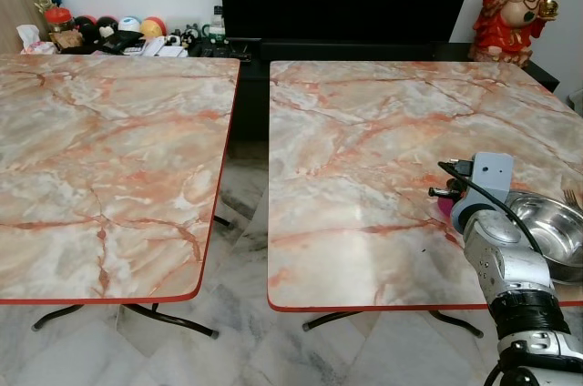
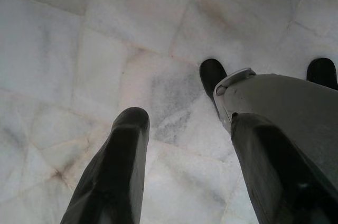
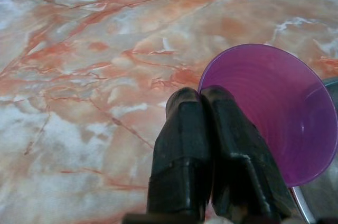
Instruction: Setting the table
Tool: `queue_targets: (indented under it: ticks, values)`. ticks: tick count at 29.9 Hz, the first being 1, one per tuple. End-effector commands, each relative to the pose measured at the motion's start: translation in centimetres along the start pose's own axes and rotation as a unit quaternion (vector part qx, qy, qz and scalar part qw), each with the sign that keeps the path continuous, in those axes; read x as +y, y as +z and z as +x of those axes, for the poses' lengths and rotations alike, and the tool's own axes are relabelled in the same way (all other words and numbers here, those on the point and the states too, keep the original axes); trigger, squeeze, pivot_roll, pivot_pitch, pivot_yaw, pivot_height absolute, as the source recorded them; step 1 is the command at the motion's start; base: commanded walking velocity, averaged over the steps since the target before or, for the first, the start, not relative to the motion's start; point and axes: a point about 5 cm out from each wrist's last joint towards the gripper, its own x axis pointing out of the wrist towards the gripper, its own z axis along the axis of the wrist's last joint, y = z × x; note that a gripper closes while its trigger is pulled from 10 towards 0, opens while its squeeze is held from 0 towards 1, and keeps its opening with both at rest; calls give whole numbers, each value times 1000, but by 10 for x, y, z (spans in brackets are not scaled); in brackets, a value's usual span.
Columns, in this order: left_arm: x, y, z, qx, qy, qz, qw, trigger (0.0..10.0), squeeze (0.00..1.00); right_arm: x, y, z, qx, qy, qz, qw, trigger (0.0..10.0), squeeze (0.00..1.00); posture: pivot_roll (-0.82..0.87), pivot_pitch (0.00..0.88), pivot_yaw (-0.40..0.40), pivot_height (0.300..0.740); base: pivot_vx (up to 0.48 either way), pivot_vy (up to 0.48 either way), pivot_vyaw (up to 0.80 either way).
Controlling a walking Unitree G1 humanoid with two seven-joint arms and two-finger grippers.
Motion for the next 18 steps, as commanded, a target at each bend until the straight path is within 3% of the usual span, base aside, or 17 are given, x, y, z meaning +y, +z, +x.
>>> queue_targets:
  ticks: [1, 11, 12, 13, 18]
  values:
    - [2, -4, -1, 9, 3, -1, 1000, 10000, 0, -2, 9, 0, -16, -1, 3, 1000, 10000, 514, -34, 78, -14, 740, 0, 0, 0]
    - [1, -5, -1, 11, 0, -2, 1000, 10000, 0, -1, 6, 0, -9, 0, -2, 1000, 10000, 435, -34, 81, -15, 740, 0, 0, 0]
    - [1, -5, -1, 11, 0, -2, 1000, 10000, 0, -2, 6, 0, -9, 0, -2, 1000, 10000, 365, -33, 81, -16, 740, 0, 0, 0]
    - [1, -5, -1, 11, 1, -2, 1000, 10000, 0, -2, 7, 0, -12, -1, -2, 1000, 10000, 0, -35, 81, -15, 740, 0, 0, 0]
    - [0, -5, -1, 11, 0, -1, 1000, 10000, 0, -2, 11, 0, -25, -3, 2, 1000, 10000, 0, -35, 80, -16, 740, 0, 0, 0]
